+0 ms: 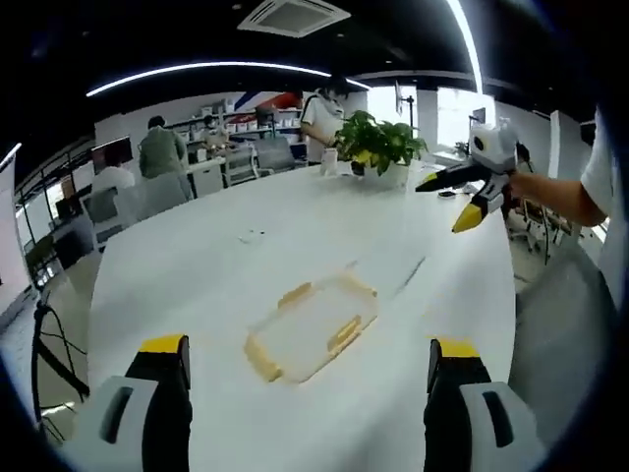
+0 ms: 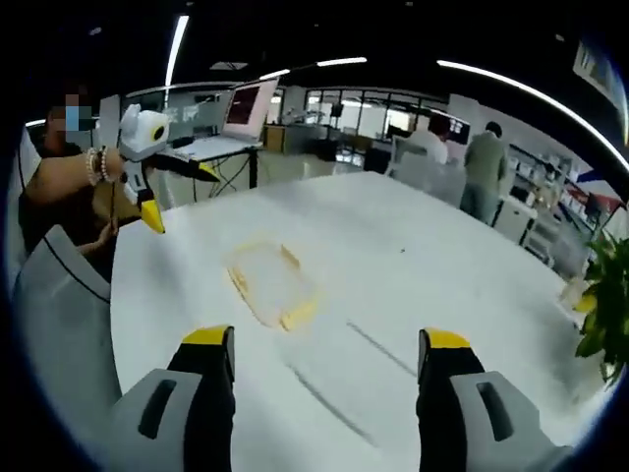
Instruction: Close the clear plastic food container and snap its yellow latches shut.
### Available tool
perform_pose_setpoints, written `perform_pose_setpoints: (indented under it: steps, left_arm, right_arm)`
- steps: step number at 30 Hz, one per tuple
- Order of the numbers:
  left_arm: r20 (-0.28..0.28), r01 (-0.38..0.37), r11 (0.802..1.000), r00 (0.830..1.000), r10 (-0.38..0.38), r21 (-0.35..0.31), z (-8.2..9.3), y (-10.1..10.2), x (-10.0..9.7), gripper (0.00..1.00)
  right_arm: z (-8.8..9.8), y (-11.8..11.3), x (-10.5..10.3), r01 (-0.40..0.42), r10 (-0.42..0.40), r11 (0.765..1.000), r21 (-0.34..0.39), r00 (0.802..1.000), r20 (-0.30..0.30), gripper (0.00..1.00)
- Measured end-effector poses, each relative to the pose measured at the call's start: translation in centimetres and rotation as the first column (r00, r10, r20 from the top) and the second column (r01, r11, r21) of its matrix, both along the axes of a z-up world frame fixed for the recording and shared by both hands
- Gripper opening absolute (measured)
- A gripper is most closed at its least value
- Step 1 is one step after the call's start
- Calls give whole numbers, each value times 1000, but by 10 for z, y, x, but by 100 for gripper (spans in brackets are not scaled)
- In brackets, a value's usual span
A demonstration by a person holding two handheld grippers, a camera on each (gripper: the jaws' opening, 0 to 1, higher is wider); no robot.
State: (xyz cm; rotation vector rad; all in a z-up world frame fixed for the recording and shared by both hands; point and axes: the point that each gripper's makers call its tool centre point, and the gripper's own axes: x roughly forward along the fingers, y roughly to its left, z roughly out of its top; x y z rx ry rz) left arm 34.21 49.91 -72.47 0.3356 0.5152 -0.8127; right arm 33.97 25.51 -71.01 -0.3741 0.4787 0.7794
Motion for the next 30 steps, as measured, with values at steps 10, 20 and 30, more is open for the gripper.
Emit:
perform_pose_setpoints:
  steps: [10,20,30]
  left_arm:
    - [-95,210,960,976,-195,187,-24,-2,24,97]
    - [-260,415,856,902,-343,310,-58,-1,42,84]
    - [-319,503,786,858,-403,360,-92,6,63,70]
  right_arm:
    - [-19,28,31,-206,196,970,-130,977,-81,72]
    - [-50,70,44,-440,397,866,-239,894,-207,76]
    - [-88,86,52,-538,453,795,-281,834,-316,74]
